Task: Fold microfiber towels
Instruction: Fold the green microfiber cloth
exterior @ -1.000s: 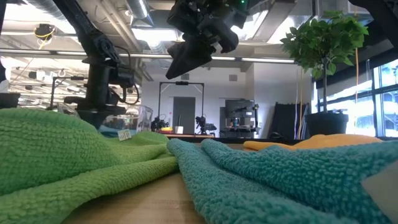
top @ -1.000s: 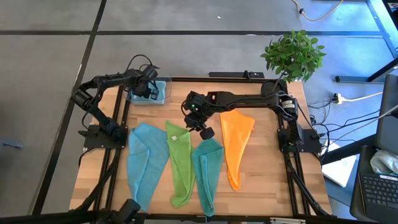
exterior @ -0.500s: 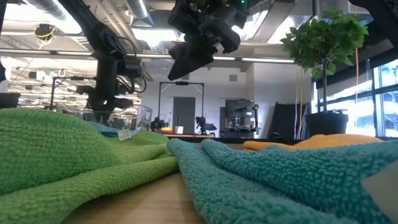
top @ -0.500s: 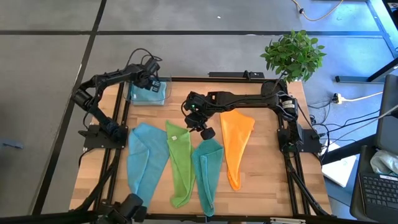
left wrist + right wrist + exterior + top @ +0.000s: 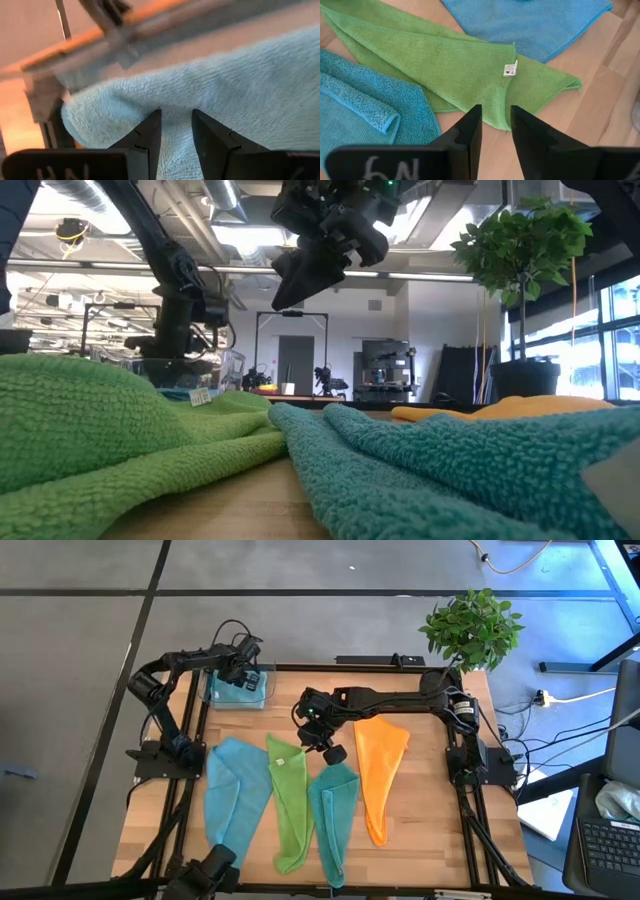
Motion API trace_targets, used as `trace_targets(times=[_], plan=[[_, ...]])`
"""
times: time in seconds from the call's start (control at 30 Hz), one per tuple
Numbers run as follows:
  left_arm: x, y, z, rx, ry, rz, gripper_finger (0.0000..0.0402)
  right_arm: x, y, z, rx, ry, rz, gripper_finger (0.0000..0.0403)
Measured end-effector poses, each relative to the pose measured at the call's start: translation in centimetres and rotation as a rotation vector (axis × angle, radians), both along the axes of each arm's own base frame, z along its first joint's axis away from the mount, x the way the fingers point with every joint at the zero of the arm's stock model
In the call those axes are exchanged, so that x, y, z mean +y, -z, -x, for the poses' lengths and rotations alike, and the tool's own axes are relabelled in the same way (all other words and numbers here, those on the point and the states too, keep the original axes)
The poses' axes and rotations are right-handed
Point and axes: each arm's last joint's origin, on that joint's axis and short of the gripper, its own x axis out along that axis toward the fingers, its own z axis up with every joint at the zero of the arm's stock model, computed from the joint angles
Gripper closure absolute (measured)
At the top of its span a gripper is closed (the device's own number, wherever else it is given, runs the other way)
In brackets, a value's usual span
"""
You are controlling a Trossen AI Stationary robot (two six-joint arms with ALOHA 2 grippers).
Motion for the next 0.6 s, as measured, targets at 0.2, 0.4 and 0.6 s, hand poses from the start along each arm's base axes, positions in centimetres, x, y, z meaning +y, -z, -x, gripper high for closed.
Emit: trace_targets(times=[0.2, 0.4, 0.6], plan=[[-0.7, -3.4, -1.1, -0.019, 0.060, -0.106, 0.0302, -0.2, 0.0, 0.0, 0.012, 0.055, 0.050, 0.0299], [-3.4, -7.9, -1.7, 0.017, 0.247, -0.180, 0.0302, -0.5, -1.3, -0.1, 0.002, 0.128, 0.077, 0.0299], [-9.2, -13.0, -2.0, -0.016, 0.338, -0.418, 0.0302, -2.5, -3.9, 1.1, 0.078, 0.335, 0.047, 0.0299]])
